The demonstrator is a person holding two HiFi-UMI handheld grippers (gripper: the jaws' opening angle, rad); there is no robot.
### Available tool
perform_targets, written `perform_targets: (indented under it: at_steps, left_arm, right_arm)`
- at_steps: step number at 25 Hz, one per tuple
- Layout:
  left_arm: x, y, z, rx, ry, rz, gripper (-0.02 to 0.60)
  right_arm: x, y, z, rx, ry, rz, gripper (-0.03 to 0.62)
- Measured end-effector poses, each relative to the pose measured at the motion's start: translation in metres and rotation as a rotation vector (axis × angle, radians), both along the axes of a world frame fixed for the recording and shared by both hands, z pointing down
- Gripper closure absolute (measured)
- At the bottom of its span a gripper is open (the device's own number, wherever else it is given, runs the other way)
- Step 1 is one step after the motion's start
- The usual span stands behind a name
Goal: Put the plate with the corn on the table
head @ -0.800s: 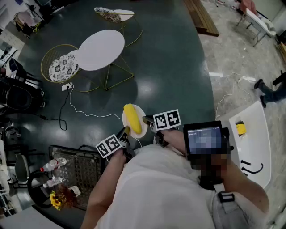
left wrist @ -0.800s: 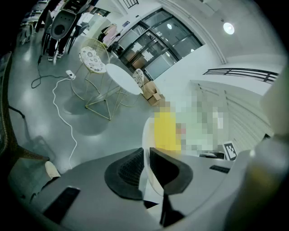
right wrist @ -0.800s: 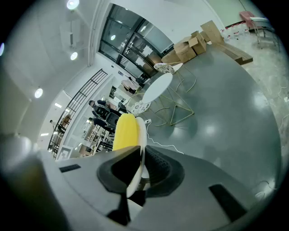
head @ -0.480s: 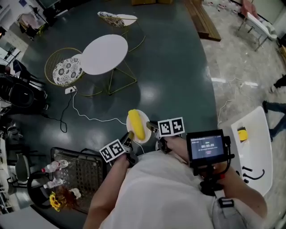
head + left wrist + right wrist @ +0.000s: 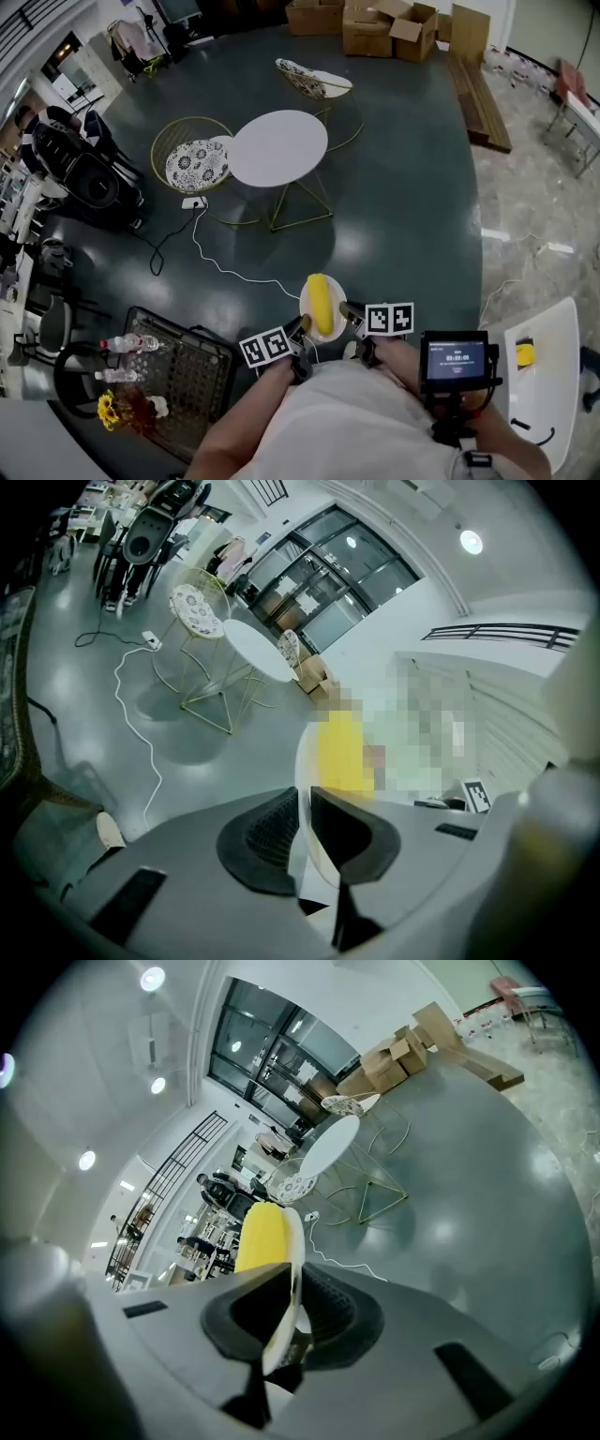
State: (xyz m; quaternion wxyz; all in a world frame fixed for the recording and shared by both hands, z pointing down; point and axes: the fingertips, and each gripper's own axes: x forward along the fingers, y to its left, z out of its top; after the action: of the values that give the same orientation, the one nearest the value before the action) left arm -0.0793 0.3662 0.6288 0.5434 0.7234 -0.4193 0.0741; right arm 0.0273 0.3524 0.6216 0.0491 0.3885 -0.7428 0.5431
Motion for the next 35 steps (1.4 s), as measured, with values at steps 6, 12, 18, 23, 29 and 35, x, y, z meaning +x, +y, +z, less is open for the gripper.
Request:
perform_targets:
  at_steps: [6, 12, 18, 23, 29, 35]
  left_arm:
    - [-0.001, 0.004, 0.003, -0.003, 0.002, -0.019, 0.535]
    - [0.004, 0.000, 0.002, 0.000, 0.001, -0.017, 0.535]
    - [0.008, -0.006, 0.002, -0.003, -0.006, 0.001, 0.535]
    - [0.015, -0.014, 0.000, -0.002, -0.002, 0.016, 0.535]
    - [0.010, -0.029, 0.004, -0.001, 0.000, 0.033, 0.535]
    - [0.020, -0.042, -0.001, -0.001, -0.004, 0.037, 0.535]
  right_arm:
    - [0.000, 0.003, 0.007, -0.020, -0.001, -0.011, 0.551]
    - [0.005, 0.000, 0.007, -0.024, -0.011, 0.005, 0.551]
    - [0.010, -0.003, 0.009, -0.027, -0.020, 0.026, 0.551]
    - [0.017, -0.010, 0.007, -0.019, -0.026, 0.046, 0.552]
    - [0.013, -0.021, 0.012, -0.012, -0.028, 0.065, 0.553]
    - [0.022, -0.034, 0.009, -0.024, -0.032, 0.067, 0.551]
